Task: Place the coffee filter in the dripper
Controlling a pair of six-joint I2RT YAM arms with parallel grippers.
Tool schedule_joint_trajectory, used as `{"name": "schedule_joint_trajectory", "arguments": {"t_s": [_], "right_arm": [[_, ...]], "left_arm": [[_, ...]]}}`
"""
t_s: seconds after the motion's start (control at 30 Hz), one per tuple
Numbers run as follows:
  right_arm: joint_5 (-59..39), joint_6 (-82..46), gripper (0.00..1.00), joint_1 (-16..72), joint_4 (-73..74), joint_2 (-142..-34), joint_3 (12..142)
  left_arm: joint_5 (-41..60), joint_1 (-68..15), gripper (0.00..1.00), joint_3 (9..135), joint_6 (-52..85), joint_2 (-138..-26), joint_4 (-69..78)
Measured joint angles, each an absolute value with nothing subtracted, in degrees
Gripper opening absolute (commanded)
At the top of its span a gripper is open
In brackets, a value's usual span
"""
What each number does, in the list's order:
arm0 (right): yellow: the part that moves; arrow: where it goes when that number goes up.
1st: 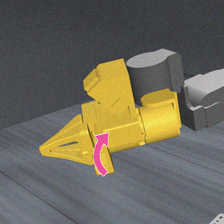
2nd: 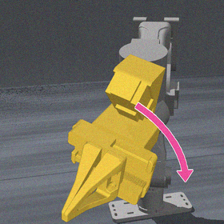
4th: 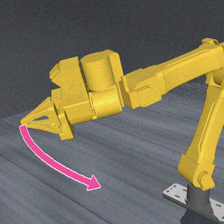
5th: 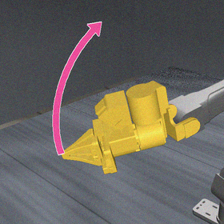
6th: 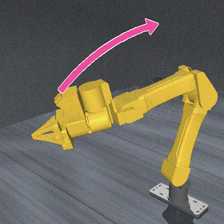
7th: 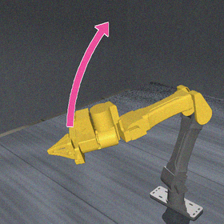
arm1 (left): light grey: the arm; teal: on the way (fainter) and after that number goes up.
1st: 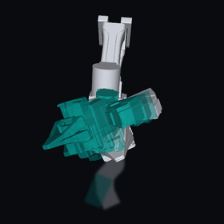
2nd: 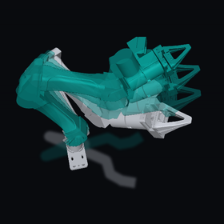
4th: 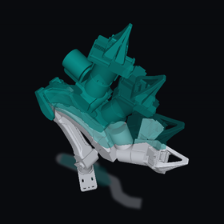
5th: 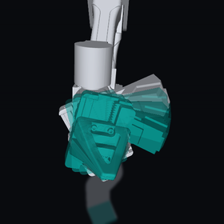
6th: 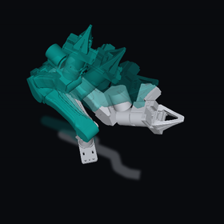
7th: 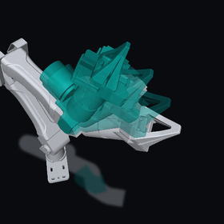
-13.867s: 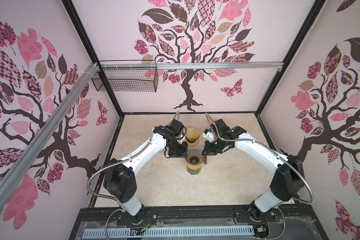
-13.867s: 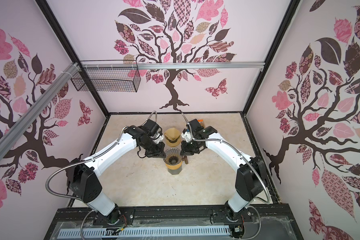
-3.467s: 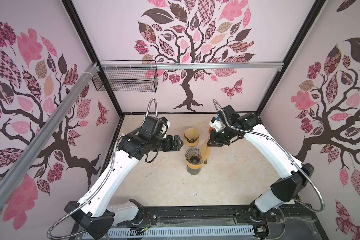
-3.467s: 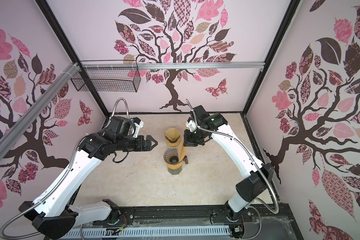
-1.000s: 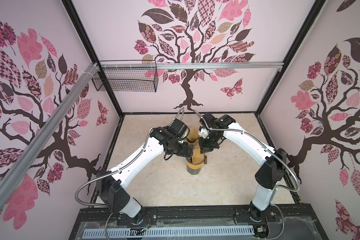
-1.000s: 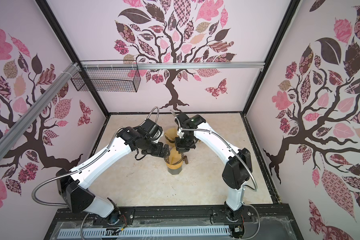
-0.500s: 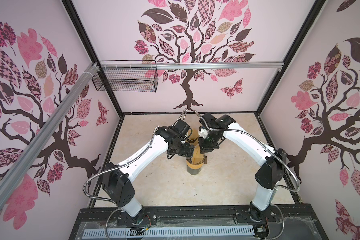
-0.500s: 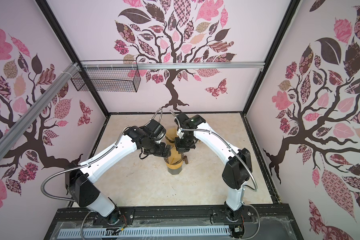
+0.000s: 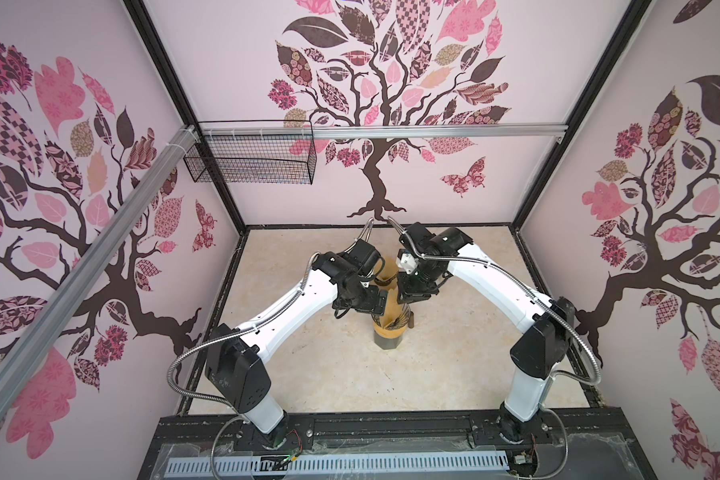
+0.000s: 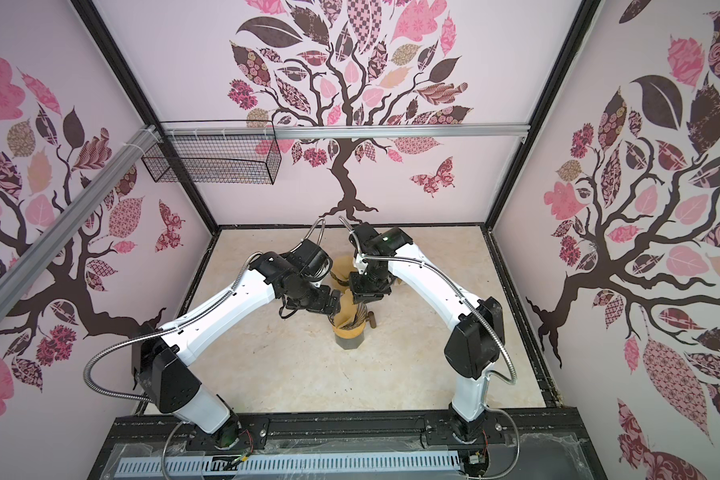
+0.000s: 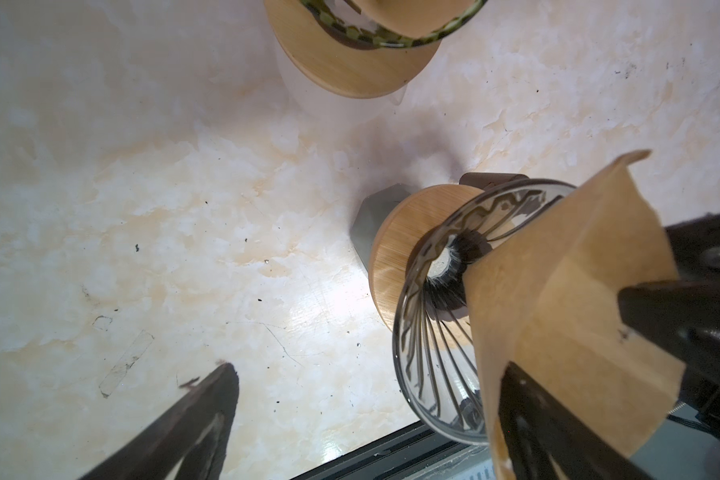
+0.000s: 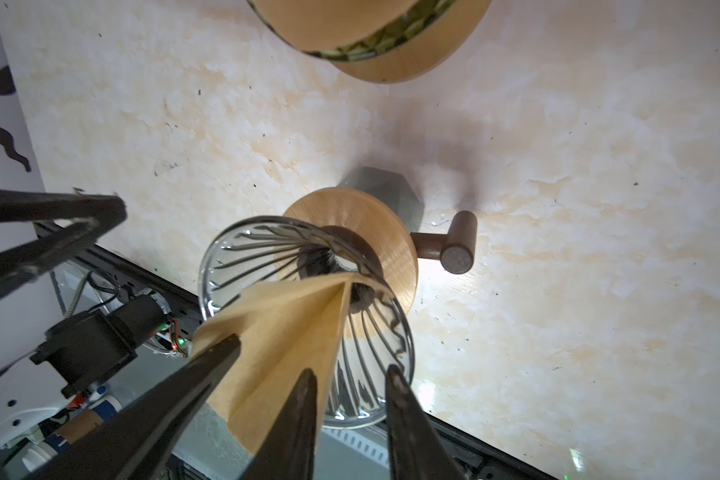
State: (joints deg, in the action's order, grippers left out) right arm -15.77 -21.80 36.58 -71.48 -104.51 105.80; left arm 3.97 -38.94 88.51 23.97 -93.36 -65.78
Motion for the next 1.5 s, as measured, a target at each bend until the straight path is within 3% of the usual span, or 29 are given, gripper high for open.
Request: {"name": "schedule_joint_trajectory", "arguments": {"t_s": [0.2,0.47,1.5], "right_arm": [[-14.26,-21.1,0.49,36.58,-71.53,-104.51,106.56],[-12.58,-20.62,0.54,36.58,-70.89,-104.07,104.38],[-12.43,-21.08,0.53,36.58,-64.77,-99.13,92.18]], "left_arm": [[4.36,-38.94,0.98,88.51,23.97,-93.38,-65.73],[4.8,-38.94,0.98,88.51,23.97,-93.36,-65.69],[4.05,-36.82,0.98,88.4,23.9,-93.6,-65.89]]}}
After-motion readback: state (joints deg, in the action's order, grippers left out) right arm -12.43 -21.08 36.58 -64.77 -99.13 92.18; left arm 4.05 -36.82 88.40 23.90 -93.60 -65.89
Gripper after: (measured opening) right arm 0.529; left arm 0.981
